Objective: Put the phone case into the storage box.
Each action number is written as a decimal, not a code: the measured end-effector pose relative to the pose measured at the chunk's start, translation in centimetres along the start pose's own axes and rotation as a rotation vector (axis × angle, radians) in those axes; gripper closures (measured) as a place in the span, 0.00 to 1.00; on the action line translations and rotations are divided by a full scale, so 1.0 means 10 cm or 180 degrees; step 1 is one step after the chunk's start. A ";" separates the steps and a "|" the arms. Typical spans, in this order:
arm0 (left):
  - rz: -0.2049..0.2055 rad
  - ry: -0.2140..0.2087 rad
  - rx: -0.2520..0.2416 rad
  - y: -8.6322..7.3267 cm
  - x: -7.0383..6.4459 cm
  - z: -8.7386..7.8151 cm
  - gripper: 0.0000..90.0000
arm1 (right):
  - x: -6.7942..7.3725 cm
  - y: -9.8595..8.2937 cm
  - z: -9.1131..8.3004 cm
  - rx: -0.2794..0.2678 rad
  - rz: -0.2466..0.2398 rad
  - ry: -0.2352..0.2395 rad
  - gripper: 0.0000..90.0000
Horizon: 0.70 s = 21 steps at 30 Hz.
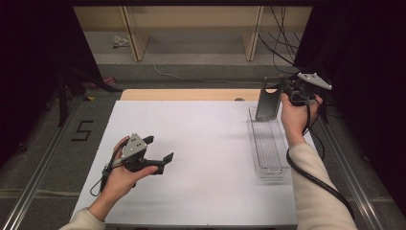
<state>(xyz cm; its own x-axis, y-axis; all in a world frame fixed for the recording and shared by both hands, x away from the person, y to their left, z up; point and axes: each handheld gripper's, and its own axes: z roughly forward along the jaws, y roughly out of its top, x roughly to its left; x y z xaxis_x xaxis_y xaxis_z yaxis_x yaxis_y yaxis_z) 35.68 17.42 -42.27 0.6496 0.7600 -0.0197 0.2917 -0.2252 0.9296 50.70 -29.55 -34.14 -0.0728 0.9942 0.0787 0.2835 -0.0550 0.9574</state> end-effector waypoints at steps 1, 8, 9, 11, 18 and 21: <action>0.0000 0.0000 0.0001 0.00 0.00 0.00 0.08 | 0.00 0.00 0.00 0.0000 0.0000 0.0000 0.98; -0.0002 -0.0001 -0.0003 0.00 0.00 0.00 0.08 | 0.00 -0.01 0.03 0.0032 -0.0002 -0.0015 0.98; -0.0004 -0.0002 -0.0001 0.00 0.00 0.00 0.08 | 0.00 -0.01 0.03 0.0038 0.0002 -0.0018 0.98; -0.0003 0.0001 0.0002 0.00 0.00 0.00 0.08 | 0.00 -0.01 0.05 0.0046 -0.0001 -0.0024 0.98; -0.0007 -0.0001 -0.0001 0.00 0.00 0.00 0.08 | 0.00 -0.02 0.07 0.0071 0.0016 -0.0034 0.98; -0.0006 -0.0003 -0.0002 0.00 0.00 0.00 0.08 | -0.01 -0.02 0.09 0.0084 0.0026 -0.0036 0.98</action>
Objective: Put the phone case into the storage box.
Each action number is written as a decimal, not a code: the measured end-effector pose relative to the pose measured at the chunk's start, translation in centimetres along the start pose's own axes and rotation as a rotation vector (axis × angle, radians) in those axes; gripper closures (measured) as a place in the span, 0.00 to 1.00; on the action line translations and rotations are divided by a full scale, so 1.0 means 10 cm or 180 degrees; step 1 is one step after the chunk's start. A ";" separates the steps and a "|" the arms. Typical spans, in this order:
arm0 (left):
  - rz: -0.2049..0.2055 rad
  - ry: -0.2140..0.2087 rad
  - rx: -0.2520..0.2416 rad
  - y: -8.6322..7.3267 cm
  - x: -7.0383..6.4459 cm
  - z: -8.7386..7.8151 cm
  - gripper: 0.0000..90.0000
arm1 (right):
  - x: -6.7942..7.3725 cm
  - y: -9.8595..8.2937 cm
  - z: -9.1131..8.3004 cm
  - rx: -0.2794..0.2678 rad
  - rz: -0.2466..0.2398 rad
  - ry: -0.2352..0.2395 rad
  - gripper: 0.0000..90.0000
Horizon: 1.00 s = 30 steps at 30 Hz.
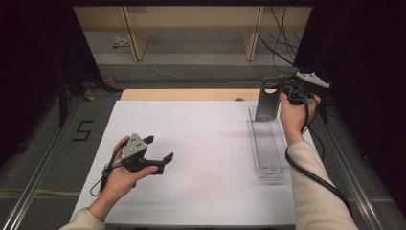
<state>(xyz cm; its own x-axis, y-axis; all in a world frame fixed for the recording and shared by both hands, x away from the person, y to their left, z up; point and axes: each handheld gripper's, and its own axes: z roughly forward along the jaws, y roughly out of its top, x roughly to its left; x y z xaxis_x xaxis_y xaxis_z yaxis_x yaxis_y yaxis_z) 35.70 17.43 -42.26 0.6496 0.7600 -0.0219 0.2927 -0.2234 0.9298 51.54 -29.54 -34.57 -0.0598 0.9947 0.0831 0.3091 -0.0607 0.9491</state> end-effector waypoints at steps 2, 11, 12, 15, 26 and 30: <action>-0.0001 0.0000 0.0001 0.00 0.00 0.00 0.08 | 0.00 0.00 0.01 0.0005 0.0002 -0.0003 0.98; 0.0003 -0.0005 0.0006 -0.01 0.00 0.00 0.08 | 0.01 -0.01 0.06 0.0033 0.0024 -0.0011 0.98; 0.0002 -0.0004 0.0006 0.00 0.00 0.00 0.08 | 0.01 -0.01 0.06 0.0033 0.0024 -0.0011 0.98; 0.0009 -0.0007 -0.0003 0.00 0.00 0.00 0.08 | 0.01 -0.01 0.07 0.0039 0.0039 -0.0016 0.98; -0.0004 -0.0002 -0.0008 0.01 0.00 -0.01 0.08 | -0.01 -0.01 0.12 0.0074 0.0071 -0.0045 0.98; 0.0000 0.0000 -0.0005 0.01 0.01 0.00 0.08 | -0.01 0.00 0.13 0.0060 0.0056 -0.0054 0.98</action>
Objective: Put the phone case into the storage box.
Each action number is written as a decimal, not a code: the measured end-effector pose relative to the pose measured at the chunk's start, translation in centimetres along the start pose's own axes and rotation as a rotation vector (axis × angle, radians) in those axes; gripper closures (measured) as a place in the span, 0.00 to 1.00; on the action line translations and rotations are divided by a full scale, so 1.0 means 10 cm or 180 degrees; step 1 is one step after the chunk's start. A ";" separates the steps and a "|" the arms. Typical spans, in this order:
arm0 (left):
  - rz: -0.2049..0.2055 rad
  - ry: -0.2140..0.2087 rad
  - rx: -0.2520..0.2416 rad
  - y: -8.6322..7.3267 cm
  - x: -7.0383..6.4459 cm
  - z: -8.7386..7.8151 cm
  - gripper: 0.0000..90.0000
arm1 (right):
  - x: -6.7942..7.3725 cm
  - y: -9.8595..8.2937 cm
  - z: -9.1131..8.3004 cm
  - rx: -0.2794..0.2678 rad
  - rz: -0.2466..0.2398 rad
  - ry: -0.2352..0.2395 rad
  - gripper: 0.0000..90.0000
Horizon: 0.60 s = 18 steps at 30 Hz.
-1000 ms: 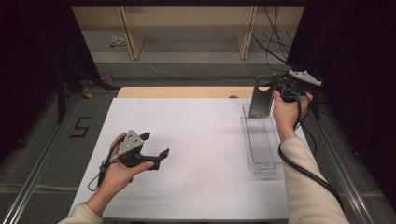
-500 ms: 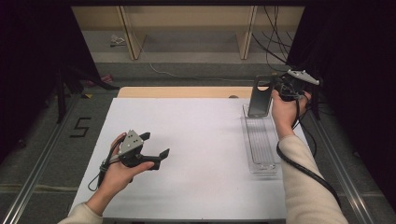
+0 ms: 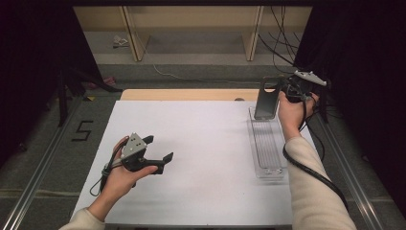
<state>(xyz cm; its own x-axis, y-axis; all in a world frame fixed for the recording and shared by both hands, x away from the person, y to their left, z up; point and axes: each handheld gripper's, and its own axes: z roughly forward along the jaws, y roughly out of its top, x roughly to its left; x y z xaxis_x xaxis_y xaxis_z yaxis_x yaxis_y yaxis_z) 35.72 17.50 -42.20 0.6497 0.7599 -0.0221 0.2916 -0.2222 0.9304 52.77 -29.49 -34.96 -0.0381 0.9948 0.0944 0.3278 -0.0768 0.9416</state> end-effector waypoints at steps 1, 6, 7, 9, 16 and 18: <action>-0.0008 0.0003 -0.0003 0.00 0.00 0.00 0.08 | 0.00 0.00 0.00 0.0003 -0.0014 -0.0004 0.98; 0.0000 0.0004 -0.0001 0.01 0.00 -0.01 0.08 | 0.00 -0.01 0.02 0.0018 0.0000 -0.0019 0.98; 0.0000 0.0003 -0.0001 0.01 0.00 -0.01 0.08 | 0.00 -0.01 0.02 0.0026 0.0001 -0.0024 0.98; 0.0001 0.0001 -0.0001 0.01 0.00 -0.01 0.08 | 0.00 -0.01 0.03 0.0030 0.0000 -0.0027 0.98; 0.0003 0.0008 0.0001 0.00 0.00 0.00 0.08 | 0.01 -0.02 0.06 0.0049 -0.0014 -0.0029 0.98; 0.0002 0.0007 0.0000 0.00 0.00 0.00 0.08 | 0.02 -0.02 0.07 0.0047 -0.0018 -0.0028 0.98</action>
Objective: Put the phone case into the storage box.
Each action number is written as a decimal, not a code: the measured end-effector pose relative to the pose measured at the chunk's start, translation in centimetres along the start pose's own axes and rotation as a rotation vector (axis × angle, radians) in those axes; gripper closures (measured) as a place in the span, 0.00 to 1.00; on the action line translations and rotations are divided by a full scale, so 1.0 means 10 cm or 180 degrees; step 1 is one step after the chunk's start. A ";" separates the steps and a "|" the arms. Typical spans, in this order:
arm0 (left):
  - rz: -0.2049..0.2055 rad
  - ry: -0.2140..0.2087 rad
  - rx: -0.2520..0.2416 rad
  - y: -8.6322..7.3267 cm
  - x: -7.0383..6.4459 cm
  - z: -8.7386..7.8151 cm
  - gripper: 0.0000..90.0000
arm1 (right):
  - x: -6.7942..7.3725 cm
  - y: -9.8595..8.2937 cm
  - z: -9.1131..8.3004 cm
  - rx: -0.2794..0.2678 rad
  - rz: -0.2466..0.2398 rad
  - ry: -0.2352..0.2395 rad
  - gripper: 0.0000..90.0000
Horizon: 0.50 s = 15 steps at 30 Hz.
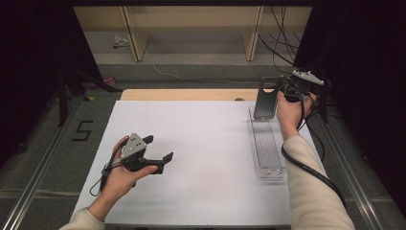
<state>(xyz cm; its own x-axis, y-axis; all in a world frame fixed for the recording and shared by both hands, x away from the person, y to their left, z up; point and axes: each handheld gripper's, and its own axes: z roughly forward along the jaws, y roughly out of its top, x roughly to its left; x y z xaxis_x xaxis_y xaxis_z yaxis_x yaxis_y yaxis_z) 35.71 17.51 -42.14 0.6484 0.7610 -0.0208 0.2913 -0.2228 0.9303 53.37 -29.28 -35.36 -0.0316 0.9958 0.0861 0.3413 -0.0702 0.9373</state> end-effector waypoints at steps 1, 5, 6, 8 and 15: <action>-0.0003 -0.0001 -0.0001 0.00 0.00 0.00 0.08 | 0.01 0.00 0.00 0.0007 0.0009 0.0006 0.98; -0.0002 -0.0002 -0.0001 0.00 0.00 0.00 0.08 | 0.01 0.00 0.03 0.0017 -0.0003 -0.0002 0.98; -0.0001 0.0000 -0.0002 0.00 0.00 0.00 0.08 | 0.02 0.00 0.03 0.0020 -0.0006 -0.0007 0.98; -0.0004 0.0000 -0.0003 0.00 0.00 0.00 0.08 | 0.02 0.00 0.03 0.0026 -0.0020 -0.0014 0.98; -0.0003 -0.0003 0.0002 0.00 0.00 0.00 0.08 | 0.03 -0.02 0.06 0.0042 -0.0018 -0.0018 0.98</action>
<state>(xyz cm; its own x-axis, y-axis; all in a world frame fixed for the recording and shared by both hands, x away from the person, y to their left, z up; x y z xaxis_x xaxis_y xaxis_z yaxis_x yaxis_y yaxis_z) 35.72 17.53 -42.17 0.6487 0.7607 -0.0219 0.2923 -0.2224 0.9301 53.88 -28.99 -35.68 -0.0282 0.9965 0.0788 0.3537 -0.0638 0.9332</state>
